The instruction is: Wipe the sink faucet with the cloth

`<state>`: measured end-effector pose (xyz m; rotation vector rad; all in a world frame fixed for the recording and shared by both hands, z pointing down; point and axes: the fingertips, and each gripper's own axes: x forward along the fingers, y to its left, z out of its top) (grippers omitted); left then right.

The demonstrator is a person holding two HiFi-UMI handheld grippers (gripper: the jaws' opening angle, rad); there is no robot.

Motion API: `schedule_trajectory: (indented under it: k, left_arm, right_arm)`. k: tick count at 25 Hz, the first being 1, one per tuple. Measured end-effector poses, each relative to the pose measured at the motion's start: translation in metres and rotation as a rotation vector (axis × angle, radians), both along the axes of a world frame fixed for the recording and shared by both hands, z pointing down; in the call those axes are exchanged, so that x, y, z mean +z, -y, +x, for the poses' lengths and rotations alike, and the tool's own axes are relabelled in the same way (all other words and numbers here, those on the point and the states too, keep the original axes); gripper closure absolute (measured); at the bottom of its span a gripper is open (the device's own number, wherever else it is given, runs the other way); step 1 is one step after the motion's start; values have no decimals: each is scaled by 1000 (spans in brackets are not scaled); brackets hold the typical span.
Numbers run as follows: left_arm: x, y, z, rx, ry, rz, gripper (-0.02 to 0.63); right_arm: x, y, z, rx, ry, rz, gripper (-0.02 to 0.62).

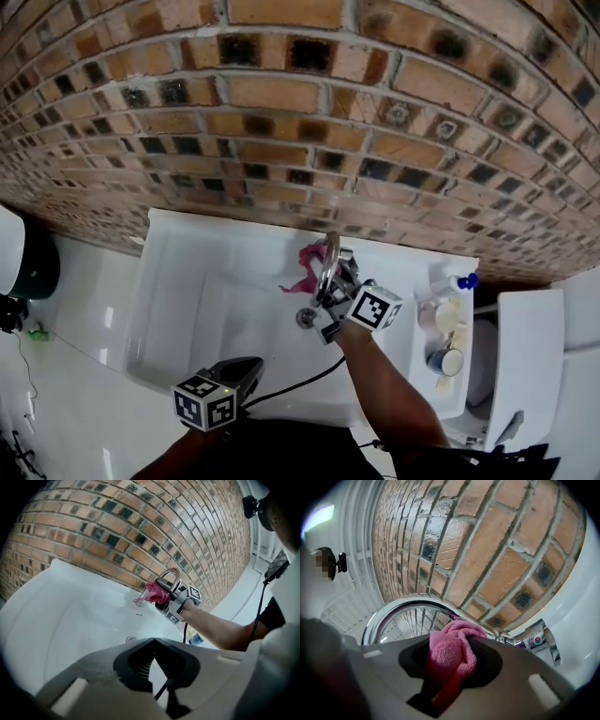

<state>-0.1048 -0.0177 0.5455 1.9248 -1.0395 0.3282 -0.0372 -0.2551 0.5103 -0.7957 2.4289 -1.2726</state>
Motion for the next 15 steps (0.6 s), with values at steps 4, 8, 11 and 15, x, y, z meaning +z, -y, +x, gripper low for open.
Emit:
schedule_trajectory:
  k: [4, 8, 11, 15]
  left_arm:
    - [-4, -9, 14, -47, 21, 5, 603]
    - [-14, -8, 16, -124, 45, 30, 603]
    - [-21, -8, 15, -170, 75, 53, 603]
    - [-24, -11, 29, -193, 90, 63, 603]
  right_arm:
    - [-14, -1, -1, -76, -53, 66, 463]
    - [-34, -6, -1, -165, -124, 176, 463]
    - [-47, -11, -3, -243, -242, 300, 463]
    - [-53, -20, 1, -337, -364, 438, 463]
